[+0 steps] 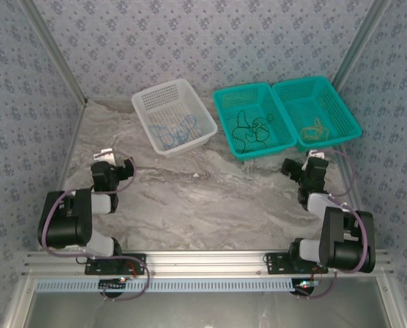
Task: Untangle the cables
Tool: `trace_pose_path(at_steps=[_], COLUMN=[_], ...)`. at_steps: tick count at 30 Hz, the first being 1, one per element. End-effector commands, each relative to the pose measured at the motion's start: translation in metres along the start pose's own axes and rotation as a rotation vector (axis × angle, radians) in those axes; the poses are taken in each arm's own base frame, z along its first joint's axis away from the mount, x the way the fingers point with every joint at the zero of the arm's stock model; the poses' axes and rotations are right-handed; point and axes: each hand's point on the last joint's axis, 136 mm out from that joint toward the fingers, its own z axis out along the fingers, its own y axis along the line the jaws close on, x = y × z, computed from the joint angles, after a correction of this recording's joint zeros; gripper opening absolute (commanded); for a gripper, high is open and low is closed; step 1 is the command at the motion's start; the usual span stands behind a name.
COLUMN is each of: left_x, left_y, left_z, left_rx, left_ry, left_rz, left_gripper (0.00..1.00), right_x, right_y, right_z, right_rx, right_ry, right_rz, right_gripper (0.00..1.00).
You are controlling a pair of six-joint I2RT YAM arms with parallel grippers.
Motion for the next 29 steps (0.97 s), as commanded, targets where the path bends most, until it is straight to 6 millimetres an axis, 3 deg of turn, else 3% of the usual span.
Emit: trace_pose_path(at_steps=[1, 7, 11, 14, 16, 17, 29], left_x=[-0.018, -0.019, -0.019, -0.019, -0.020, -0.020, -0.019], left_y=[-0.007, 0.004, 0.006, 0.005, 0.004, 0.004, -0.001], left_z=[0.006, 0.009, 0.008, 0.008, 0.008, 0.009, 0.010], left_rx=[0.041, -0.119, -0.137, -0.135, -0.132, -0.129, -0.105], left_ry=[-0.041, -0.037, -0.043, -0.044, -0.045, -0.044, -0.034], left_rz=[0.022, 0.043, 0.045, 0.045, 0.047, 0.047, 0.063], left_gripper=[0.99, 0.99, 0.99, 0.99, 0.99, 0.99, 0.99], right_x=[-0.031, -0.034, -0.020, -0.009, -0.015, -0.015, -0.014], right_y=[0.001, 0.008, 0.043, 0.067, 0.049, 0.045, 0.047], right_z=[0.005, 0.007, -0.006, 0.007, 0.024, 0.025, 0.026], right_rx=[0.013, 0.040, -0.070, -0.112, -0.041, -0.094, -0.084], right_ry=[-0.120, -0.190, -0.292, -0.253, -0.160, -0.150, -0.150], right_rz=[-0.009, -0.090, -0.250, -0.356, -0.265, -0.228, -0.252], right_gripper=[1.00, 1.00, 1.00, 1.00, 1.00, 1.00, 1.00])
